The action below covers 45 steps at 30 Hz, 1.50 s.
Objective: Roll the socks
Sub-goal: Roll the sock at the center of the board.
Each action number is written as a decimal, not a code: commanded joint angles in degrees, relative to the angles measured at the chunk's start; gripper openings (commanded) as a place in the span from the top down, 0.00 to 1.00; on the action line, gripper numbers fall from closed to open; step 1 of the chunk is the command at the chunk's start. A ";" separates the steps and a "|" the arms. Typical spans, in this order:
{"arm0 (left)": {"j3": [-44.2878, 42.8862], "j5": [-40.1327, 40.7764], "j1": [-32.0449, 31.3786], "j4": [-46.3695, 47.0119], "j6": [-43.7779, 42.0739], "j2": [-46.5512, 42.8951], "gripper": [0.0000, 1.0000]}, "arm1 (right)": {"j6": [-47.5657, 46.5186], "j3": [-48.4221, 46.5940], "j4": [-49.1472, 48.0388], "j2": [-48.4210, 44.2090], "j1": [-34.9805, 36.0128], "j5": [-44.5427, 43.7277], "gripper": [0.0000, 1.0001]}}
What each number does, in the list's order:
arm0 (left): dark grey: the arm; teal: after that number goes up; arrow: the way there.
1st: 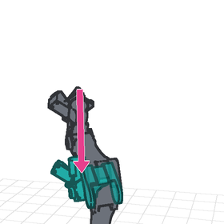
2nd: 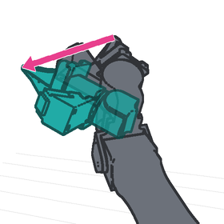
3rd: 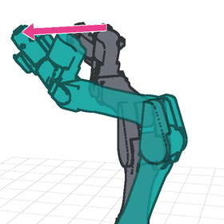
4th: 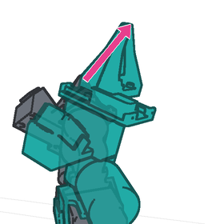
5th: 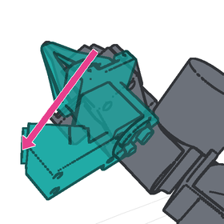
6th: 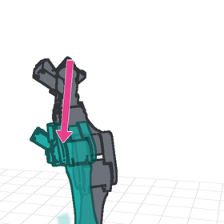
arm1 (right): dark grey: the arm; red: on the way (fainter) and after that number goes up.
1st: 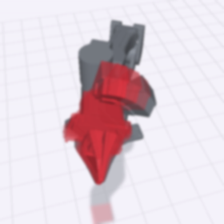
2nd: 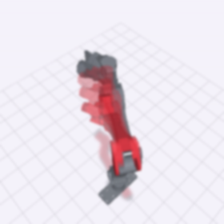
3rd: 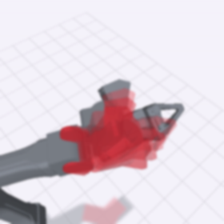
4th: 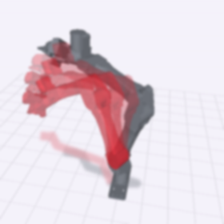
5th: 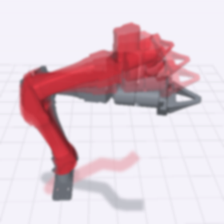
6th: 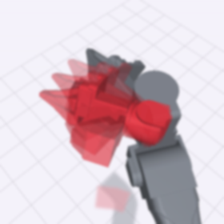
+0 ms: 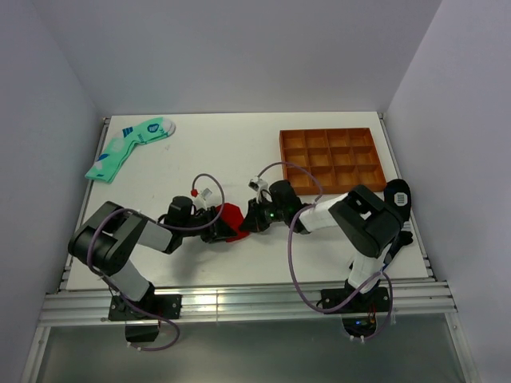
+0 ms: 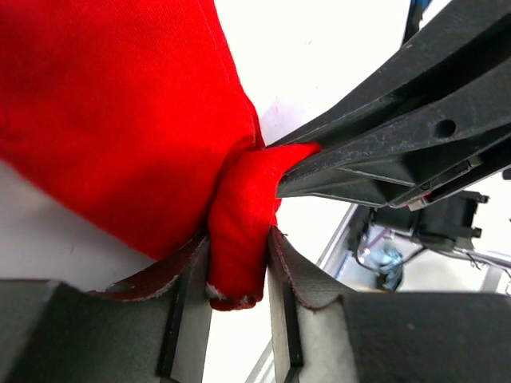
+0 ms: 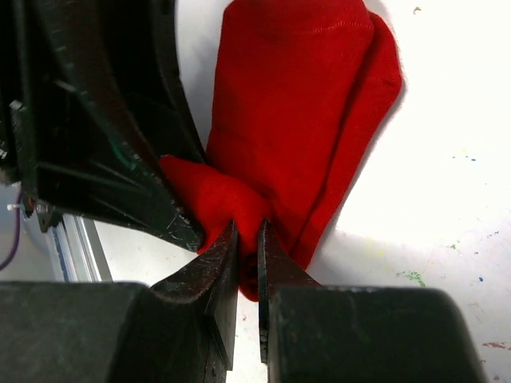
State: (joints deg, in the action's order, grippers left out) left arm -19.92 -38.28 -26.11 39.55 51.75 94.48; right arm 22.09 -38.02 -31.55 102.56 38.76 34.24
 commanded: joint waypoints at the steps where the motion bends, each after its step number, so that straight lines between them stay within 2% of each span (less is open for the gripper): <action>1: 1.11 6.99 -0.52 -0.53 -3.84 -2.45 0.63 | -0.47 -1.61 13.52 2.38 0.61 -4.97 1.00; 7: 1.64 14.19 -1.31 -5.96 -7.52 -9.99 0.60 | 0.32 -5.92 20.47 5.27 0.52 -4.80 1.00; 14: 3.57 29.03 -2.98 -11.33 -8.77 -19.32 0.57 | 0.85 -8.82 25.04 7.30 0.00 -3.56 1.00; 20: 4.63 37.57 -5.35 -13.44 -9.64 -25.65 0.56 | 0.68 -11.99 32.33 7.04 -0.62 -4.10 1.00; 28: 8.05 56.63 -18.18 -9.42 -12.28 -31.10 0.56 | -0.02 -18.40 43.85 9.32 -2.02 -2.61 1.00; 32: 12.35 61.38 -23.36 -3.27 -13.42 -33.56 0.55 | -1.43 -22.79 50.51 11.95 -3.08 -3.30 1.00; 34: 13.15 62.10 -24.16 -2.20 -14.83 -34.53 0.55 | -2.40 -23.76 52.46 12.66 -3.34 -4.00 1.00; 35: 13.76 62.80 -24.69 -1.50 -15.35 -34.88 0.47 | -2.75 -24.46 53.16 12.75 -3.52 -4.35 1.00; 36: 14.03 62.89 -25.82 0.07 -16.84 -35.50 0.45 | -3.36 -24.73 54.56 13.01 -3.95 -4.27 1.00; 41: 14.39 62.46 -28.56 4.56 -20.27 -36.21 0.44 | -5.64 -27.62 59.31 13.80 -5.45 -4.44 1.00; 45: 13.24 58.51 -28.74 7.20 -23.87 -34.72 0.44 | -7.32 -31.05 63.62 15.21 -5.89 -5.14 1.00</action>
State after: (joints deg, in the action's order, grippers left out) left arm -5.48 22.22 -54.48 40.82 32.42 59.09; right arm 20.38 -68.36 21.56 113.95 33.67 39.18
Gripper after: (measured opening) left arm 0.558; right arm 0.151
